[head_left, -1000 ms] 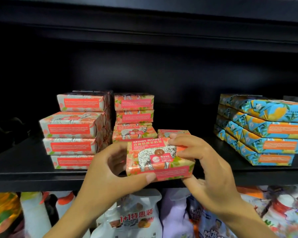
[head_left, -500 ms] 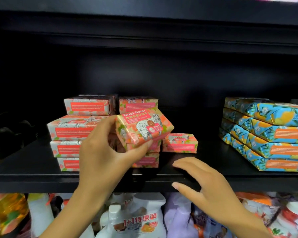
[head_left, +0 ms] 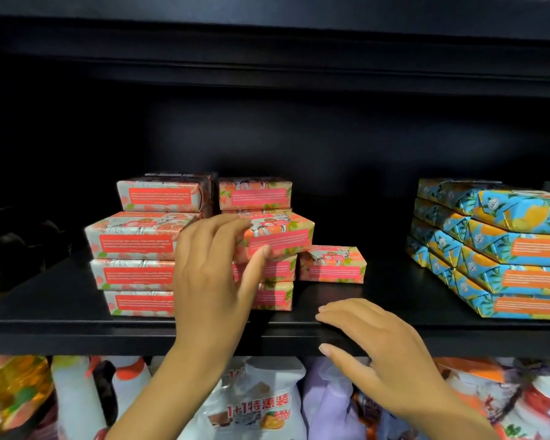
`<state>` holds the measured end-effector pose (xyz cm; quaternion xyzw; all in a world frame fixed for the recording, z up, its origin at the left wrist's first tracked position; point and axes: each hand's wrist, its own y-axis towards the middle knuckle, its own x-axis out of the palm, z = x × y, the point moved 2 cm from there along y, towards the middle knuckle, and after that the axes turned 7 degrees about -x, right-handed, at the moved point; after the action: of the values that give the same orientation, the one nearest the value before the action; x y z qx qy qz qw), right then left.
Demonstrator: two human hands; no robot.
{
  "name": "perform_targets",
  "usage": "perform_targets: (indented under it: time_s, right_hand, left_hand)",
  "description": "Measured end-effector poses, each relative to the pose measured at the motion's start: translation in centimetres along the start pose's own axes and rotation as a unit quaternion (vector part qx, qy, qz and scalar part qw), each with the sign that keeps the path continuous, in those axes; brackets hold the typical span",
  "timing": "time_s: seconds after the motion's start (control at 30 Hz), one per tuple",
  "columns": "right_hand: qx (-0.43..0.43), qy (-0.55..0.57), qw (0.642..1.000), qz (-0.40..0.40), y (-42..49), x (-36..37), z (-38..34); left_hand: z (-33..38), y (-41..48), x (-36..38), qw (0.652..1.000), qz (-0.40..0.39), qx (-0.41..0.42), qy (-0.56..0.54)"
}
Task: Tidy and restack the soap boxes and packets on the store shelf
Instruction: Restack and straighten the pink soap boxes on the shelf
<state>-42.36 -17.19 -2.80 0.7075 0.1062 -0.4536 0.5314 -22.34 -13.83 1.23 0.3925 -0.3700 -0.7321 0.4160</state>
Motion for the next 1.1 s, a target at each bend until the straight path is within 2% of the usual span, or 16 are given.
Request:
perform_targets:
  time_s: [0.4, 0.57, 0.63, 0.7, 0.8, 0.9, 0.97, 1.1]
  right_hand:
    - [-0.002, -0.003, 1.0, -0.012, 0.0, -0.2, -0.1]
    - [0.001, 0.015, 1.0, -0.024, 0.0, -0.1, -0.1]
    - [0.028, 0.074, 0.997, -0.001, 0.2, -0.4, 0.3]
    - [0.055, 0.117, 0.991, 0.034, 0.8, -0.9, 1.1]
    - [0.07, 0.061, 0.993, 0.07, 2.7, -1.6, 3.1]
    - [0.091, -0.015, 0.995, -0.03, 4.2, -1.2, 5.1]
    - [0.085, -0.022, 0.993, -0.082, 4.6, -0.5, 5.5]
    - [0.078, -0.04, 0.995, -0.057, 4.2, -0.3, 4.9]
  left_hand:
    - [-0.4, -0.4, 0.7, 1.0, 0.022, -0.008, -0.015]
    - [-0.3, -1.9, 0.0, 0.997, 0.038, 0.066, -0.002]
    - [-0.5, -3.3, 0.0, 0.994, 0.01, 0.11, -0.024]
    - [-0.6, -4.6, 0.5, 0.989, -0.06, 0.132, -0.04]
    - [-0.8, -5.4, 1.3, 0.981, -0.118, 0.155, -0.003]
    - [-0.6, -5.2, 1.6, 0.983, -0.123, 0.134, 0.008]
    - [-0.6, -5.0, 1.4, 0.986, -0.128, 0.105, 0.003]
    - [-0.4, -5.0, 1.4, 0.987, -0.136, 0.087, 0.005]
